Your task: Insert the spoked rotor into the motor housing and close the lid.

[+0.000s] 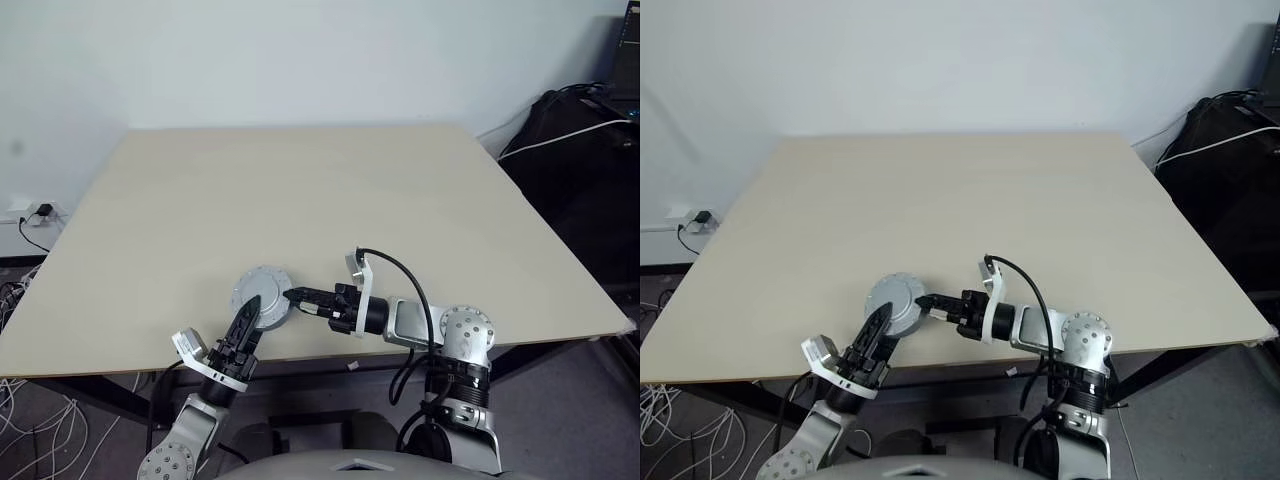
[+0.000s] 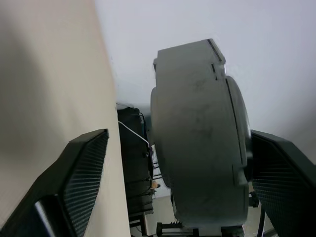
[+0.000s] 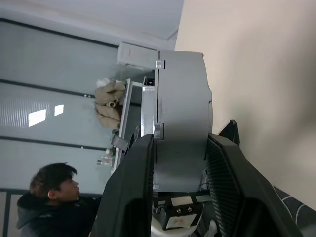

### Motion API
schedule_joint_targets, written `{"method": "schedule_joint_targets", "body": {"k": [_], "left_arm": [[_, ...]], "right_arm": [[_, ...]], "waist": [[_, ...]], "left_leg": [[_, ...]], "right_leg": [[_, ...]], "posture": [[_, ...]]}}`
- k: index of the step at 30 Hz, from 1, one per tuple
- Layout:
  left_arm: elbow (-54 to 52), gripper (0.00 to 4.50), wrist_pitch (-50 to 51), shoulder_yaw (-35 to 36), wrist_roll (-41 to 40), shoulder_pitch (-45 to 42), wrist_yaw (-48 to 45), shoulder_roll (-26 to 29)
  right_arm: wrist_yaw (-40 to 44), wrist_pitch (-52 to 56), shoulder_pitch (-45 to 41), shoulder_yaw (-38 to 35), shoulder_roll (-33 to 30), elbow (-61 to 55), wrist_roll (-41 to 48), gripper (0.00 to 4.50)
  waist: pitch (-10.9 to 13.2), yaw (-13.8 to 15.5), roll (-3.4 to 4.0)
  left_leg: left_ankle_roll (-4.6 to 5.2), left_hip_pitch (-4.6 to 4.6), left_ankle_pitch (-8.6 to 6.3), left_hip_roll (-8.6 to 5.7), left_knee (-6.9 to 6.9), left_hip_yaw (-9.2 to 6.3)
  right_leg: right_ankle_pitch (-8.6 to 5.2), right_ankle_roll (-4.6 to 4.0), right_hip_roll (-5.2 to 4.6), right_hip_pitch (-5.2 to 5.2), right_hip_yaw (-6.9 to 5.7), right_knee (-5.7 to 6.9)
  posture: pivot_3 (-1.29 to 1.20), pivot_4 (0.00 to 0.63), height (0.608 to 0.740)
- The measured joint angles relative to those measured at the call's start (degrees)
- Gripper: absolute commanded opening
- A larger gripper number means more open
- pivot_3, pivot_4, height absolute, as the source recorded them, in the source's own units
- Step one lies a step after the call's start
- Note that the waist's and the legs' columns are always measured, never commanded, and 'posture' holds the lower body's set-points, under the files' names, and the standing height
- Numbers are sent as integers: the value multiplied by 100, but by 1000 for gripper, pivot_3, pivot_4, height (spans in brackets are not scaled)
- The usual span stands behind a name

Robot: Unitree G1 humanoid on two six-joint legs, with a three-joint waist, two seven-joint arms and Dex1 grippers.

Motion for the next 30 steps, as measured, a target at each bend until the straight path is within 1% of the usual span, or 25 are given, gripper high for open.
{"method": "schedule_joint_targets", "body": {"k": [4,10,15,17,21,25,30], "left_arm": [[37,2342,17,-16,-63,8,-3,-1],[40,2302,34,-18,-156,20,1,-2],[40,2301,-6,-19,-164,26,29,-2],[39,2300,-13,-20,-163,27,34,-2],[36,2196,-40,-26,-58,49,95,-4],[37,2170,-40,-39,42,55,115,-4],[37,2160,-42,-38,52,57,119,-6]], "right_arm": [[-6,0,174,89,-116,0,106,1234],[1,-29,211,125,-135,-26,148,1234],[17,-242,265,315,-179,-121,130,1234],[28,-317,300,390,-204,-155,128,1980],[21,-441,397,527,-252,-188,102,3152],[18,-544,412,591,-262,-191,129,4482],[1,-574,458,690,-281,-191,196,4500]], "waist": [[0,-1,0],[0,-4,0],[-1,-1,-1],[-1,2,-1],[-2,1,-2],[-2,1,-2],[-2,2,-2]], "left_leg": [[0,1,0,0,0,0],[0,5,0,2,3,-1],[0,5,0,1,3,-2],[0,5,0,1,3,-2],[0,5,0,1,4,-2],[0,5,0,2,4,-3],[0,5,0,2,4,-3]], "right_leg": [[0,0,0,0,0,0],[0,0,1,5,0,2],[0,0,1,6,0,0],[0,0,1,6,-1,0],[0,0,1,6,0,0],[0,0,1,7,-1,0],[0,0,1,7,-1,0]], "posture": [[0,0,740],[0,0,740],[0,0,740],[0,0,740],[0,0,740],[0,0,740],[0,0,740]]}}
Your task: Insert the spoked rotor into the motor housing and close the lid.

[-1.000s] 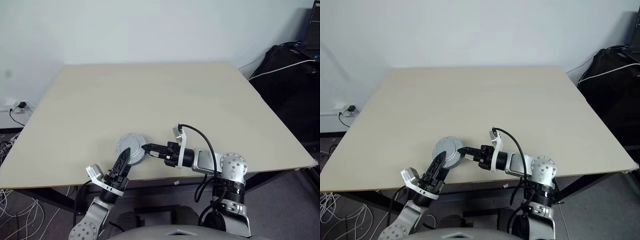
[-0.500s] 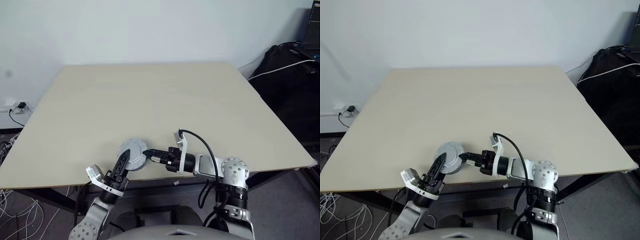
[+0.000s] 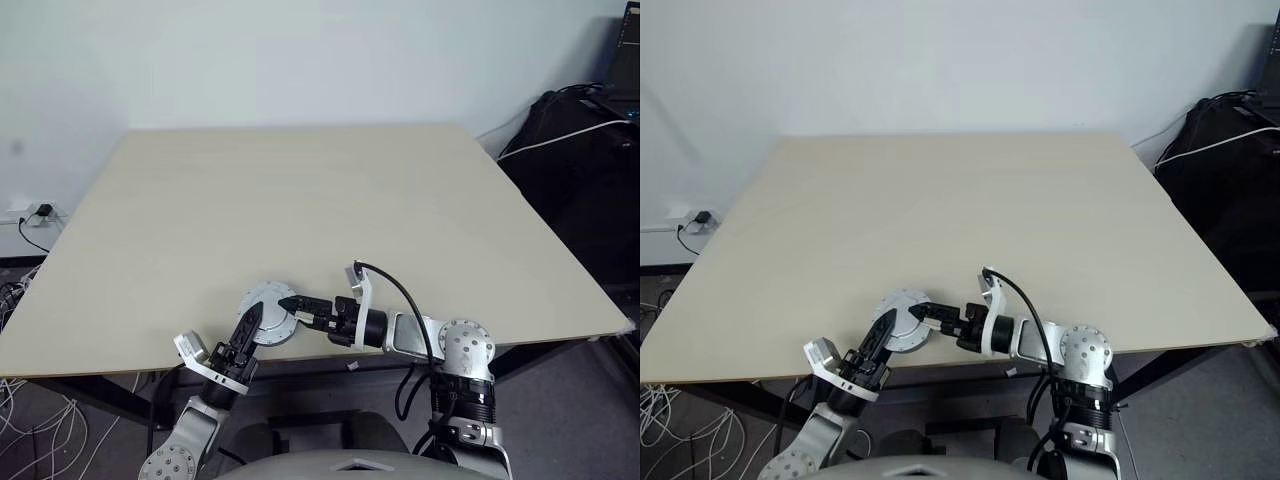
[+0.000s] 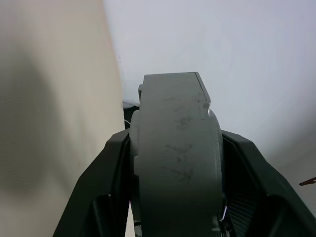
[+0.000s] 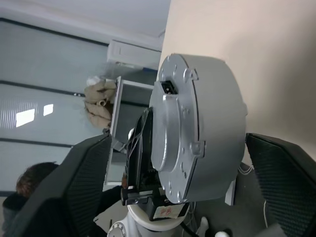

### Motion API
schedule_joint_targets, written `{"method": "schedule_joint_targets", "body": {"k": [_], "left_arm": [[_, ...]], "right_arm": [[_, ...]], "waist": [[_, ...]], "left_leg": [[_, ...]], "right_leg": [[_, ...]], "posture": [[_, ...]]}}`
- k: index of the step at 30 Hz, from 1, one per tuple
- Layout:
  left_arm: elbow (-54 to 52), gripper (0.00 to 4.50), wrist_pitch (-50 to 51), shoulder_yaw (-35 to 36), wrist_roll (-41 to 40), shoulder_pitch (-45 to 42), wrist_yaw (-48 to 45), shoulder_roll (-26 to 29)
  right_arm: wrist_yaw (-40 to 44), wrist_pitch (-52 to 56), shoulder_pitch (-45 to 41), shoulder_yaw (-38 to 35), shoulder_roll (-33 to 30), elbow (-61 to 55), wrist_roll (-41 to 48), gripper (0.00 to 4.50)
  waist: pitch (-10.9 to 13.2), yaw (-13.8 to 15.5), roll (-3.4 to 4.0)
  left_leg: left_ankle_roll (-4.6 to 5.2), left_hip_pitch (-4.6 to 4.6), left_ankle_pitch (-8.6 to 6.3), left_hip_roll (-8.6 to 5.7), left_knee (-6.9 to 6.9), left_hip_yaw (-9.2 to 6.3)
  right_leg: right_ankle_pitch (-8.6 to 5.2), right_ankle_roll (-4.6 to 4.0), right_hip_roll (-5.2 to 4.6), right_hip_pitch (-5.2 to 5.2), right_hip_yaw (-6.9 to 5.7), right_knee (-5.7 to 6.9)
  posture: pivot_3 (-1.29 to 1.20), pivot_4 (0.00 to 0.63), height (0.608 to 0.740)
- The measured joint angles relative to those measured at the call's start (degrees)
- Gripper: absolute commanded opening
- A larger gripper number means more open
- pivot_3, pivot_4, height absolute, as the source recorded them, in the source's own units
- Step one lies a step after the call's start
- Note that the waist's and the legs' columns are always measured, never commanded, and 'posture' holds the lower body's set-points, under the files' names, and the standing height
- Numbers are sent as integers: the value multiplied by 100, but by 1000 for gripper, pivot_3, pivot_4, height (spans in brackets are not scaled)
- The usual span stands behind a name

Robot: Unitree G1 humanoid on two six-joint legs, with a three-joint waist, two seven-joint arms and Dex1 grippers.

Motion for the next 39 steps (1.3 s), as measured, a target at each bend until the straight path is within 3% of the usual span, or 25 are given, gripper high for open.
{"method": "schedule_joint_targets", "body": {"k": [12,23,30,39], "left_arm": [[0,2143,-172,86,2,38,99,-22],[219,2141,-1408,554,191,-4,627,-57],[249,2141,-2403,801,272,-354,1216,20],[637,2141,-3176,1145,57,-1242,1783,37]], "right_arm": [[-504,-962,54,-16,-10,5,-262,4500],[-410,-1235,239,131,-70,-49,-255,4500],[164,-1712,502,760,-440,-514,-706,4500],[1563,-3467,946,1963,-1204,-1048,-2067,4500]], "waist": [[0,-1,0],[-2,14,-5],[-12,60,-21],[-29,120,-57]], "left_leg": [[0,0,0,0,0,0],[0,0,0,1,1,-1],[1,0,-1,-1,10,-3],[-1,8,1,-23,29,-8]], "right_leg": [[0,0,0,0,0,0],[0,-1,0,1,0,0],[1,0,-1,8,-2,-1],[4,4,4,24,-10,0]], "posture": [[0,0,740],[0,0,740],[0,0,740],[0,0,740]]}}
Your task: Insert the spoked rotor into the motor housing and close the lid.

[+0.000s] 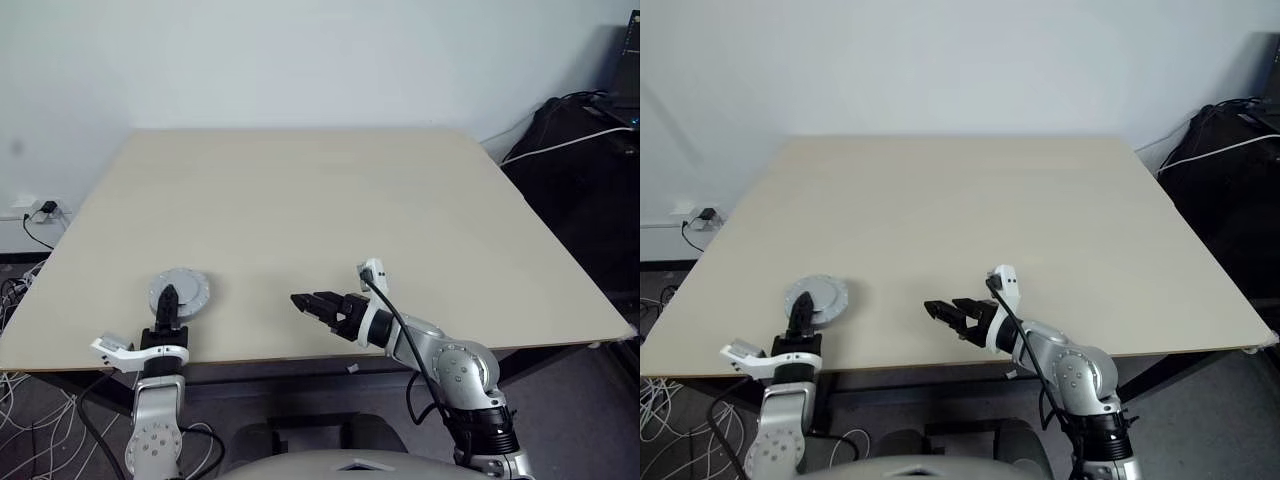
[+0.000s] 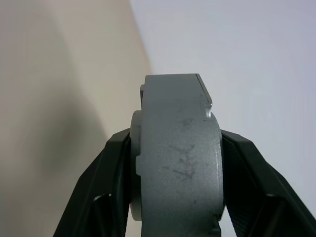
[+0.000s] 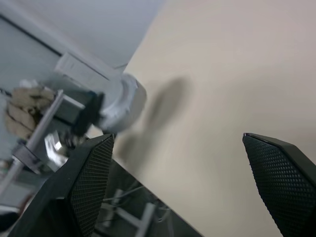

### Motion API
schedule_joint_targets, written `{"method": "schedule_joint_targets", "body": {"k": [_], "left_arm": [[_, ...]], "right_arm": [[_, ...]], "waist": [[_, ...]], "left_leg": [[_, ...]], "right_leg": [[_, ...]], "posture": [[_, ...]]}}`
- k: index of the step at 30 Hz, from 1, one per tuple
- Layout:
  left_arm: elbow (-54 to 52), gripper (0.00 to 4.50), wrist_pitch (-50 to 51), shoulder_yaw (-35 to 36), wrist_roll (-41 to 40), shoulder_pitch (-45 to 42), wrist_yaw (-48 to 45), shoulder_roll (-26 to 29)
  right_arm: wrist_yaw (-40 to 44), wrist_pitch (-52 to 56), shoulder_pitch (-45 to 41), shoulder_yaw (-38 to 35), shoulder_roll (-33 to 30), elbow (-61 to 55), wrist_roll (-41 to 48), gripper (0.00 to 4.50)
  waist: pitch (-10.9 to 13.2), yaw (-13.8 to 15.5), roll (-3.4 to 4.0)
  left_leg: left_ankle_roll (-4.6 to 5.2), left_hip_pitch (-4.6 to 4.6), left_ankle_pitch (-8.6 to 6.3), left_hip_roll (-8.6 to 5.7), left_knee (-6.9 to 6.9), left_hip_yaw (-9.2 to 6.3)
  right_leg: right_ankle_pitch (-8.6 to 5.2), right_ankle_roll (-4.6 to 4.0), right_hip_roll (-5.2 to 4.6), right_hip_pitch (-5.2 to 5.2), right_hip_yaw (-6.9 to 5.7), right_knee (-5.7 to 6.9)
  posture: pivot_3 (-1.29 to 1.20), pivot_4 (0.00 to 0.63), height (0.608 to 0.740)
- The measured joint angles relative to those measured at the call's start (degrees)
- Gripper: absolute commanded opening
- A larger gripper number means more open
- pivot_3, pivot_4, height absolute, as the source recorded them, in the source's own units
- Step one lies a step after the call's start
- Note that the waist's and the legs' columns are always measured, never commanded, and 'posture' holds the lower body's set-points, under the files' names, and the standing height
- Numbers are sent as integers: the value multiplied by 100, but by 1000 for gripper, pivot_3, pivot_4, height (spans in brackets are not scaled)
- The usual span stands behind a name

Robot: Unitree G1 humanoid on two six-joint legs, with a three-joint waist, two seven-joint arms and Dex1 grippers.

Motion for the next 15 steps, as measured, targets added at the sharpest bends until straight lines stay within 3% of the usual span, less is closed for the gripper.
{"method": "schedule_joint_targets", "body": {"k": [8,15], "left_arm": [[807,2141,-222,507,-126,-515,190,-66],[1300,2141,-191,800,-122,-886,160,-90]], "right_arm": [[837,-2374,154,1307,-837,85,-2143,4500],[1024,-3324,206,1417,-794,478,-2778,4500]], "waist": [[-12,26,-50],[-13,48,-96]], "left_leg": [[-27,5,15,-7,2,1],[-31,9,17,-7,9,-2]], "right_leg": [[0,0,-1,9,0,-3],[1,0,-1,18,-1,-2]], "posture": [[0,0,740],[0,0,740]]}}
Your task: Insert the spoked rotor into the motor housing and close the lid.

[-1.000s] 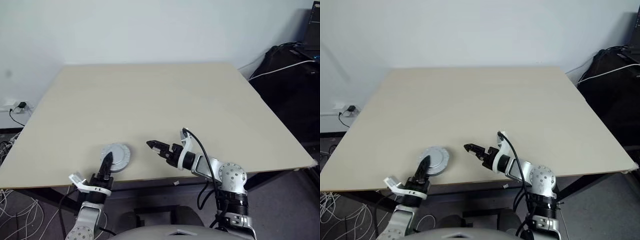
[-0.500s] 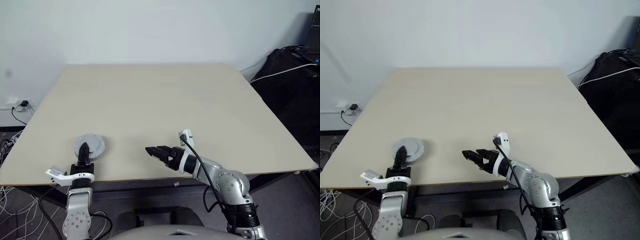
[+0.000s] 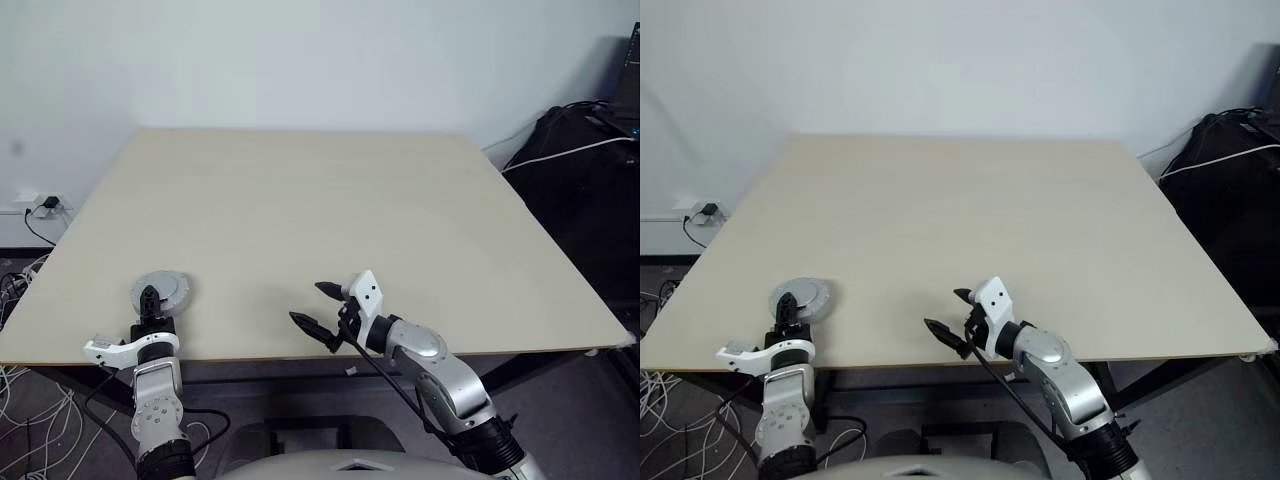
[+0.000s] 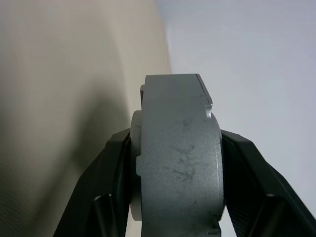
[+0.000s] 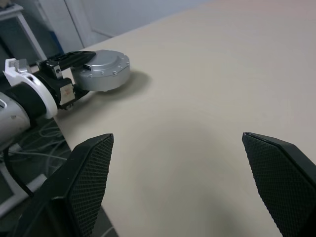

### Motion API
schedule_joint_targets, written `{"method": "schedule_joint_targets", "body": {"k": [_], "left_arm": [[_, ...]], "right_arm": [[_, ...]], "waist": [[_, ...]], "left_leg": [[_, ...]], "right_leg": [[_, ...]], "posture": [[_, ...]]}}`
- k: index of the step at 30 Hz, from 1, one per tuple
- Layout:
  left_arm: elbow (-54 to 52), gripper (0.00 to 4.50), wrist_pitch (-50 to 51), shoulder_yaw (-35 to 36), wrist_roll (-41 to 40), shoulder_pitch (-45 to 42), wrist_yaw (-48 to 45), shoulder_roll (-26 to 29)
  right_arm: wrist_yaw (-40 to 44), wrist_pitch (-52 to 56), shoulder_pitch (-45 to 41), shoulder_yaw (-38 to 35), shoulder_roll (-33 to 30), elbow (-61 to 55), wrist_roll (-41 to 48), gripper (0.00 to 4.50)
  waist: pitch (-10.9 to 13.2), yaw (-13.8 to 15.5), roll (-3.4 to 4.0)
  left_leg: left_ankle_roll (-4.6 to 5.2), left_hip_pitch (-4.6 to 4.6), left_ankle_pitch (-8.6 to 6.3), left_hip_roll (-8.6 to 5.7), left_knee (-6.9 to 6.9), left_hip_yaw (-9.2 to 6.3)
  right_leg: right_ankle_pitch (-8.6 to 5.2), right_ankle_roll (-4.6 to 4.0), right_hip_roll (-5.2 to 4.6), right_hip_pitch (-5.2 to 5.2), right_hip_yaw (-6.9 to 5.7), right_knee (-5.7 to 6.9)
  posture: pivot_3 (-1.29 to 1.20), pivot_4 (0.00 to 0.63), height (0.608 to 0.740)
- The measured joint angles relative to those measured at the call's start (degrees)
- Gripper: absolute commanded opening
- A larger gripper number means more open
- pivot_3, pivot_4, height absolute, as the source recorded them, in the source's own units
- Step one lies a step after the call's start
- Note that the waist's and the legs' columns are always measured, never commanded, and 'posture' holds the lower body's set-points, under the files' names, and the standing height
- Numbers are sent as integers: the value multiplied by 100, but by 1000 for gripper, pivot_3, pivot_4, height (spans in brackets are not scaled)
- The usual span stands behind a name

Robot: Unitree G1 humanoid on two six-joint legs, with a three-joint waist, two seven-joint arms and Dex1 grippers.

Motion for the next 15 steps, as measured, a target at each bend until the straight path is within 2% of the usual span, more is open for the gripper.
{"method": "schedule_joint_targets", "body": {"k": [15], "left_arm": [[476,2141,-35,266,357,-716,197,5]], "right_arm": [[137,-15,39,-8,119,75,-94,4500]], "waist": [[0,53,-11]], "left_leg": [[-1,-2,0,0,0,-1]], "right_leg": [[2,-2,0,0,0,0]], "posture": [[0,0,740]]}}
